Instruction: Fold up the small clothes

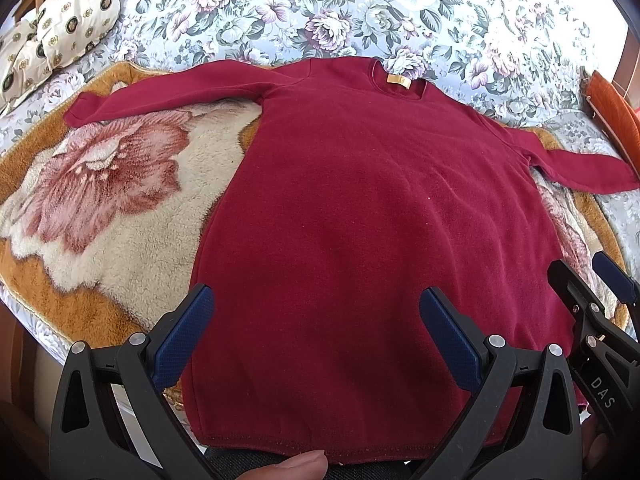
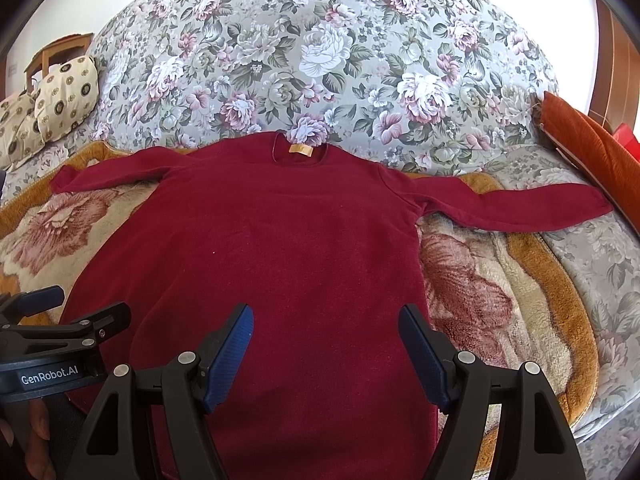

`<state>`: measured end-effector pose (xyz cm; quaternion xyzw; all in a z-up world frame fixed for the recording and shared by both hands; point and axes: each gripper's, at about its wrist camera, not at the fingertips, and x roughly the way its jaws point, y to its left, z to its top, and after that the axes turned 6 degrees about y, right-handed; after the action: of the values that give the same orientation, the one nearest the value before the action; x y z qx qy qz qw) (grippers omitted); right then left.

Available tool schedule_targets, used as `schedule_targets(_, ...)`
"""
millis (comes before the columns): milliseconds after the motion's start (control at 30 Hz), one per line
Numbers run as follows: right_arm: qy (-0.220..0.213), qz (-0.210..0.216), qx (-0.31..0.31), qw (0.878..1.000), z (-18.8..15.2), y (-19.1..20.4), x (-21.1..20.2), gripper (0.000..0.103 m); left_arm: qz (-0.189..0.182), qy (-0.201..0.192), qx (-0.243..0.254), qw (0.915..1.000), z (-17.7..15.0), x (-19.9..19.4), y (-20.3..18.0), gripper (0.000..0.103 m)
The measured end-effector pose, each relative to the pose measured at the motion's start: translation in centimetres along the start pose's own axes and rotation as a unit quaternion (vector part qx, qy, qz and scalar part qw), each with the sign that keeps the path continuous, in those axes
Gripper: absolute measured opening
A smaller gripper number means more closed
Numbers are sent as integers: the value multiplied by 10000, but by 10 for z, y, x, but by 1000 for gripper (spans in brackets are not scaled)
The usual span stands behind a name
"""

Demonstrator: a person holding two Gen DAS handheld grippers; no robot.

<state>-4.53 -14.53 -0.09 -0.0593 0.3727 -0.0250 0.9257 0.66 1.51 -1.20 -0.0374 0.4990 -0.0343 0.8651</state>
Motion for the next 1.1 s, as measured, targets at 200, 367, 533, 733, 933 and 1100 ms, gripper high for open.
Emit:
schedule_targets(200, -6, -76, -35, 10000, 1, -1, -1, 73, 5, 32, -79, 10000, 0, -1, 2, 103)
schedule_targets(367, -530, 208, -103, 9983, 23, 2, -21, 73, -125, -144, -140, 9997, 9, -14, 11, 103)
schedule_targets(533, -1289, 464, -85, 9905, 63, 9, -31, 73, -64, -998, -142, 9949, 39, -43, 46, 103)
schedule_targets(733, -1252, 343, -245, 9912, 94, 33, 23, 72, -383, -349, -567, 9970, 92, -19, 145, 103)
schedule_targets(933, 406, 486, 205, 9978, 89, 20, 122, 62, 205, -420, -1179, 9919, 142, 1, 274, 103)
schedule_targets(1100, 565, 844, 741, 9921, 86, 1, 139, 64, -474, -329, -2085, 9763, 165, 43, 370, 102)
